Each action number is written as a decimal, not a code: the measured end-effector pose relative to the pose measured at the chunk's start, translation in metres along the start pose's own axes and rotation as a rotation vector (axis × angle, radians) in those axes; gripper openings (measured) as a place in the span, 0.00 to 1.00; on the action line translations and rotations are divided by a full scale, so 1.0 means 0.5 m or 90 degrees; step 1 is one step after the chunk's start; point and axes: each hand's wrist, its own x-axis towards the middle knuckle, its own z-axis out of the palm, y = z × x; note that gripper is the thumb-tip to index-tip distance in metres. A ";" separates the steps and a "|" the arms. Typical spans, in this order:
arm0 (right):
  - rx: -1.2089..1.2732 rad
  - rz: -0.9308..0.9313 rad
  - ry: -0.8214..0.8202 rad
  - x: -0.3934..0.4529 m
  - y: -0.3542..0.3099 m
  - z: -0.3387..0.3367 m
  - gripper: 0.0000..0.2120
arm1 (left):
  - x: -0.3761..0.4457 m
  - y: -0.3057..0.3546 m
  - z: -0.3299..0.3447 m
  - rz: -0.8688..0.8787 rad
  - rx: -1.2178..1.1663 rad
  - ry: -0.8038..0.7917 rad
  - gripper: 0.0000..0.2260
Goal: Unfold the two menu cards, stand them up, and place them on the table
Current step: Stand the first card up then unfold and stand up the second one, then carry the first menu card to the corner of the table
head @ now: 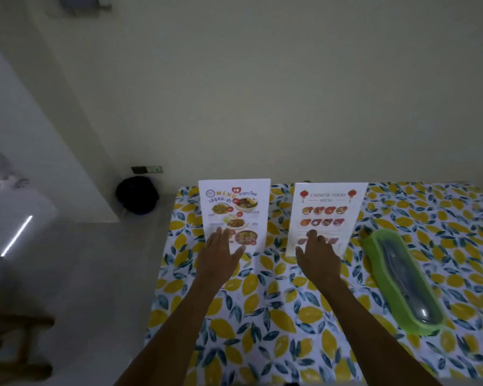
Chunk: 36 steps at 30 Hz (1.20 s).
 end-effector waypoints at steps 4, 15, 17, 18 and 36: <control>-0.040 -0.053 -0.022 0.002 -0.062 -0.001 0.25 | 0.000 -0.050 -0.041 0.003 0.032 0.008 0.35; 0.005 -0.125 -0.108 0.126 -0.147 0.037 0.28 | 0.098 -0.136 -0.078 -0.093 0.052 0.024 0.36; 0.026 -0.115 -0.116 0.150 -0.158 0.050 0.29 | 0.122 -0.139 -0.070 -0.105 0.053 0.018 0.36; 0.041 -0.110 -0.119 0.160 -0.161 0.057 0.30 | 0.134 -0.139 -0.065 -0.113 0.042 0.017 0.35; 0.137 -0.141 -0.029 0.303 -0.246 0.092 0.21 | 0.295 -0.192 -0.096 -0.086 -0.119 0.169 0.09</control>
